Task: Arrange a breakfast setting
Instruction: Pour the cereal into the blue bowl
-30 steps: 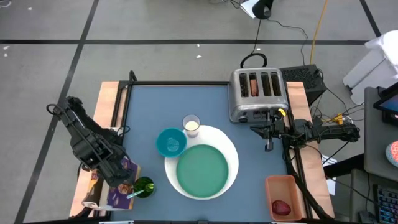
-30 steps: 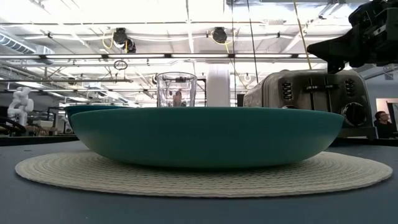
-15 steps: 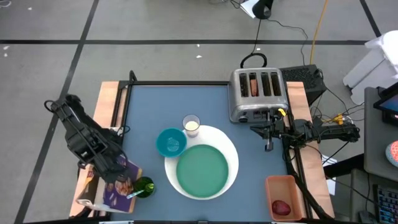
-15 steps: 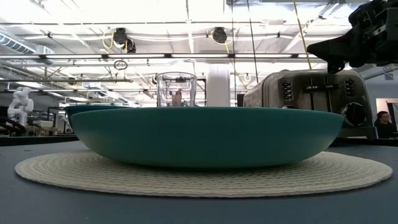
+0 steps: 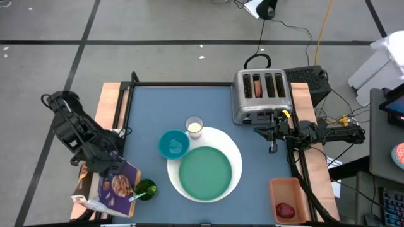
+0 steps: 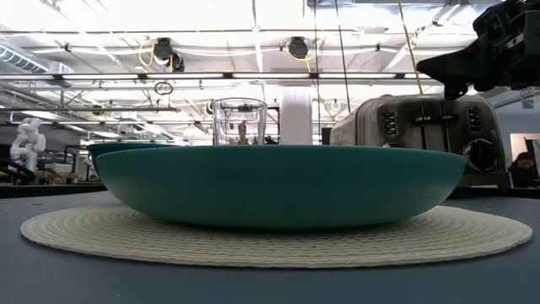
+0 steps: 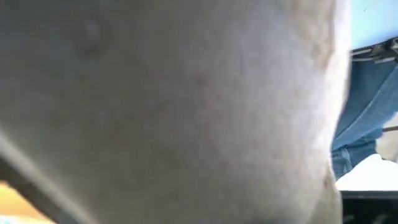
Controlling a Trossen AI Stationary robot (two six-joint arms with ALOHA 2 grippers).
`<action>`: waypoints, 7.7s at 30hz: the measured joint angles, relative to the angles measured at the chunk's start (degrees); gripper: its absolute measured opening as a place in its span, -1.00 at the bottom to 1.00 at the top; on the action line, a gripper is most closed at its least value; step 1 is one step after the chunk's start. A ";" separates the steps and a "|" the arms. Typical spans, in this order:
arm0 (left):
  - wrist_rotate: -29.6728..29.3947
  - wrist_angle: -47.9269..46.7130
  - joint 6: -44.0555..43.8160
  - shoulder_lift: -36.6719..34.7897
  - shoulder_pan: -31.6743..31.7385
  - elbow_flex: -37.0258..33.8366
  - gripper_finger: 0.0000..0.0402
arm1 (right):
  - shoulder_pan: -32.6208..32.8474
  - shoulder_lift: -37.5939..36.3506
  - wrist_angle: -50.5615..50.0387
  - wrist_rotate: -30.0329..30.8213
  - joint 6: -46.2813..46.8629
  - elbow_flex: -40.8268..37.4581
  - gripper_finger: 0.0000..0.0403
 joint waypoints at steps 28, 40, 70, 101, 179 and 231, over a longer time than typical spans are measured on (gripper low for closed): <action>11.79 0.13 -9.52 -6.75 0.00 0.11 -0.97 | 0.00 0.01 0.02 0.02 -0.46 -0.02 -0.91; -1.74 -0.02 -7.60 -5.47 0.00 0.11 -0.97 | 0.01 0.00 0.05 0.02 -2.19 -0.01 -0.91; -14.36 -0.03 -6.06 -10.82 0.05 -11.54 -0.97 | 0.02 0.00 0.09 0.02 -12.96 0.00 -0.91; -19.88 0.01 -6.67 -20.55 1.53 -11.52 -0.97 | 0.00 0.00 0.09 0.02 -16.31 -0.02 -0.91; -37.68 4.85 41.47 -1.71 10.46 13.52 -0.97 | 0.04 5.18 25.48 -4.36 25.49 2.08 0.58; -43.33 27.16 81.20 12.24 21.36 20.85 -0.97 | 0.04 60.31 59.20 -15.35 31.47 19.96 0.58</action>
